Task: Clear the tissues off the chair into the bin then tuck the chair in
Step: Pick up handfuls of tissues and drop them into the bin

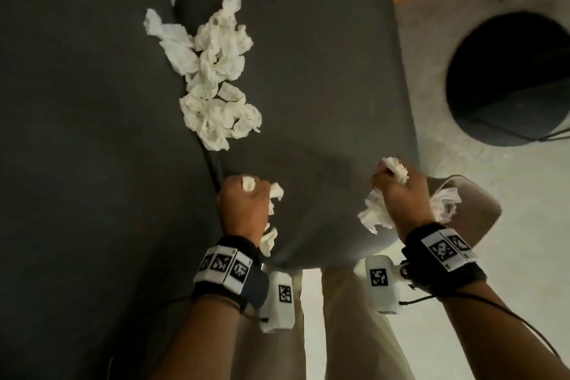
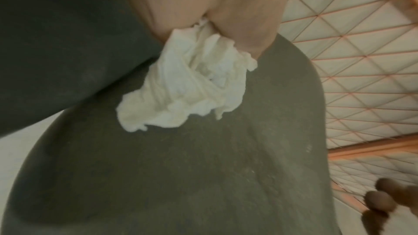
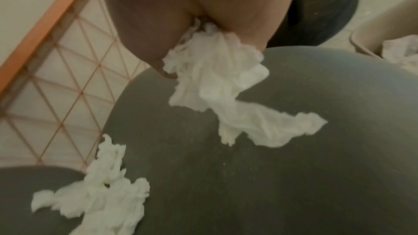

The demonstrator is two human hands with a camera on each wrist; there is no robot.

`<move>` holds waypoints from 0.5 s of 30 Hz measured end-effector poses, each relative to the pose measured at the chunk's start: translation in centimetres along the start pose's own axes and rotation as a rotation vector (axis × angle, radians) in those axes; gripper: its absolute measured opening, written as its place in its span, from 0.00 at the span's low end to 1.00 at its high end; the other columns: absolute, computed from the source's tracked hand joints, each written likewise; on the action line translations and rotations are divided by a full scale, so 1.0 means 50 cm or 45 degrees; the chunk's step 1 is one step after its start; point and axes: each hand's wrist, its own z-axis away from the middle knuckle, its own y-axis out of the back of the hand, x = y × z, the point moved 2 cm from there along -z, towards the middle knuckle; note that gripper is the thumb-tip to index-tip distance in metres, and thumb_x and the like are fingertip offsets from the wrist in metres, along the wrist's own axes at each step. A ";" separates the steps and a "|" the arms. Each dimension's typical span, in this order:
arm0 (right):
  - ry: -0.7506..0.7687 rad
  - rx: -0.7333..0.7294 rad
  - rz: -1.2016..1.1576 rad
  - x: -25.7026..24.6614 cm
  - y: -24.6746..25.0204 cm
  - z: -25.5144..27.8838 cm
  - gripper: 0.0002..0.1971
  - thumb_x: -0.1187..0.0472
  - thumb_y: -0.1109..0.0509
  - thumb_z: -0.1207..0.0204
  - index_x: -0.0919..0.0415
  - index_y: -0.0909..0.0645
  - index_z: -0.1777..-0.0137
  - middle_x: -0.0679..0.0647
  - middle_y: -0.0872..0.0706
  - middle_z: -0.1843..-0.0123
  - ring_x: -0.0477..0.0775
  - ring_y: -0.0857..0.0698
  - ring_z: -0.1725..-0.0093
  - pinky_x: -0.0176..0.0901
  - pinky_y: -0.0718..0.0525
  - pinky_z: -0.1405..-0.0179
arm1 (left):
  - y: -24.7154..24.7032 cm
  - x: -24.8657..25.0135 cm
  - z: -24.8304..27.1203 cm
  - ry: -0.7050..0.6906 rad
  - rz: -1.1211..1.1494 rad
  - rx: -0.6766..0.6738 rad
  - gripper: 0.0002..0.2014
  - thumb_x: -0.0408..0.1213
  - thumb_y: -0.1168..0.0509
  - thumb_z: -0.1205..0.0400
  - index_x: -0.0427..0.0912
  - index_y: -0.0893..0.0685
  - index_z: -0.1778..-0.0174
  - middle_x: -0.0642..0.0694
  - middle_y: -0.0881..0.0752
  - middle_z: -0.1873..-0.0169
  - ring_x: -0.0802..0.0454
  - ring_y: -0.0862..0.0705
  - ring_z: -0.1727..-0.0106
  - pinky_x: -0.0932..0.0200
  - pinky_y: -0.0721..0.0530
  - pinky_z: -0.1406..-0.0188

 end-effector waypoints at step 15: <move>-0.421 0.411 -0.621 0.197 0.204 0.126 0.23 0.38 0.32 0.24 0.59 0.25 0.66 0.52 0.24 0.77 0.57 0.21 0.78 0.49 0.19 0.71 | -0.243 0.077 0.189 -0.482 -0.424 -0.895 0.22 0.53 0.23 0.27 0.38 0.21 0.71 0.49 0.24 0.83 0.52 0.25 0.80 0.53 0.21 0.72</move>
